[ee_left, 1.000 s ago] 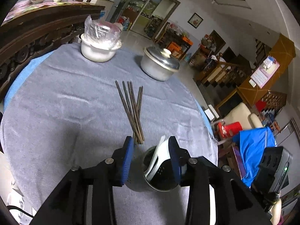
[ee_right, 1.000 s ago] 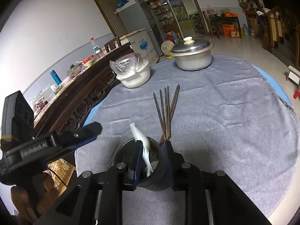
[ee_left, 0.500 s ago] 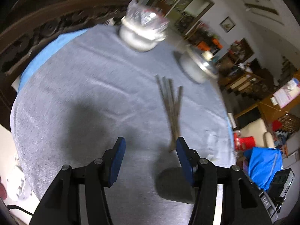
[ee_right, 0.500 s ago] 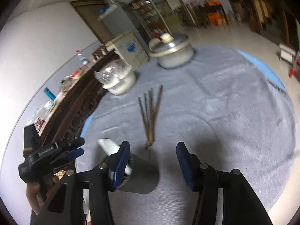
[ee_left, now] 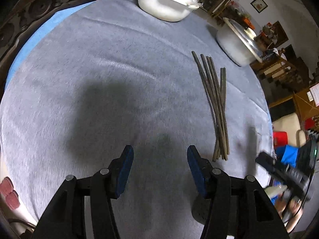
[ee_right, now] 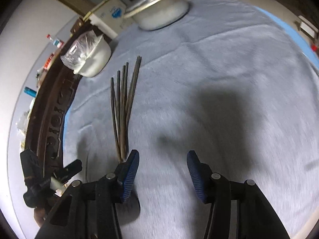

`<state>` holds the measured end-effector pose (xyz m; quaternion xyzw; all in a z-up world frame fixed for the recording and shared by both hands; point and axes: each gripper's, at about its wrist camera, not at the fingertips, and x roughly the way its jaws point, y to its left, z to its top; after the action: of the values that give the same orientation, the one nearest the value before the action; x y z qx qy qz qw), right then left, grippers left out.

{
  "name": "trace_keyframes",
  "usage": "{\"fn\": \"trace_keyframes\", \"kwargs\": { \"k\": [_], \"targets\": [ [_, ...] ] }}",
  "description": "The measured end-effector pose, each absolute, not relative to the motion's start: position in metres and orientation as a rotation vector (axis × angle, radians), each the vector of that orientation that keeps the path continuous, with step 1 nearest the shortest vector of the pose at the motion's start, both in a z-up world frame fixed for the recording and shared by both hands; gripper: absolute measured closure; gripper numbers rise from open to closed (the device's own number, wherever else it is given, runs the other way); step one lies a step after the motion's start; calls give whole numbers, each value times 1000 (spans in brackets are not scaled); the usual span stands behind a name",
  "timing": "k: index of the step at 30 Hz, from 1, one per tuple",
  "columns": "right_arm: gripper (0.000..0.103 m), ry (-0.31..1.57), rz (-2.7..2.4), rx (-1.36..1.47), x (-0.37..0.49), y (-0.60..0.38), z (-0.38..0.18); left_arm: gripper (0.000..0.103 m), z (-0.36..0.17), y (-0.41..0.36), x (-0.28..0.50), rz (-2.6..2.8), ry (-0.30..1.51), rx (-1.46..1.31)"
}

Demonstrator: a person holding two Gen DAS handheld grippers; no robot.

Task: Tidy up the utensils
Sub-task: 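Move both open tools back over the dark chopsticks, then pinch one chopstick with the right tool while the left tool pinches another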

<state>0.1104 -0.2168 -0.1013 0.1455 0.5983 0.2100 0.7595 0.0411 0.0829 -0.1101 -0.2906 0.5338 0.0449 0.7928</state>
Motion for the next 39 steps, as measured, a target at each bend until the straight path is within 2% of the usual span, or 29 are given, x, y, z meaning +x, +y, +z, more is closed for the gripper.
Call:
{"fn": "trace_keyframes", "kwargs": {
  "k": [8, 11, 16, 20, 23, 26, 33, 39],
  "targets": [
    [65, 1390, 462, 237, 195, -148, -122, 46, -123, 94, 50, 96, 1171, -656],
    [67, 1401, 448, 213, 218, -127, -126, 46, -123, 97, 54, 91, 1166, -659],
    [70, 1407, 428, 136, 232, -103, -129, 46, -123, 101, 58, 82, 1162, -663],
    [82, 1403, 397, 20, 232, -90, -128, 46, -123, 101, 65, 76, 1161, -660],
    [82, 1397, 390, -60, 229, -79, -126, 46, -123, 100, 71, 78, 1157, -656],
    [93, 1399, 385, -167, 225, -62, -126, 46, -124, 99, 73, 69, 1163, -665],
    [96, 1428, 336, -134, 223, -92, -119, 46, -122, 105, 70, 77, 1163, -677],
    [96, 1437, 358, -129, 228, -110, -113, 46, -107, 96, 102, 51, 1188, -644]
  ]
}}
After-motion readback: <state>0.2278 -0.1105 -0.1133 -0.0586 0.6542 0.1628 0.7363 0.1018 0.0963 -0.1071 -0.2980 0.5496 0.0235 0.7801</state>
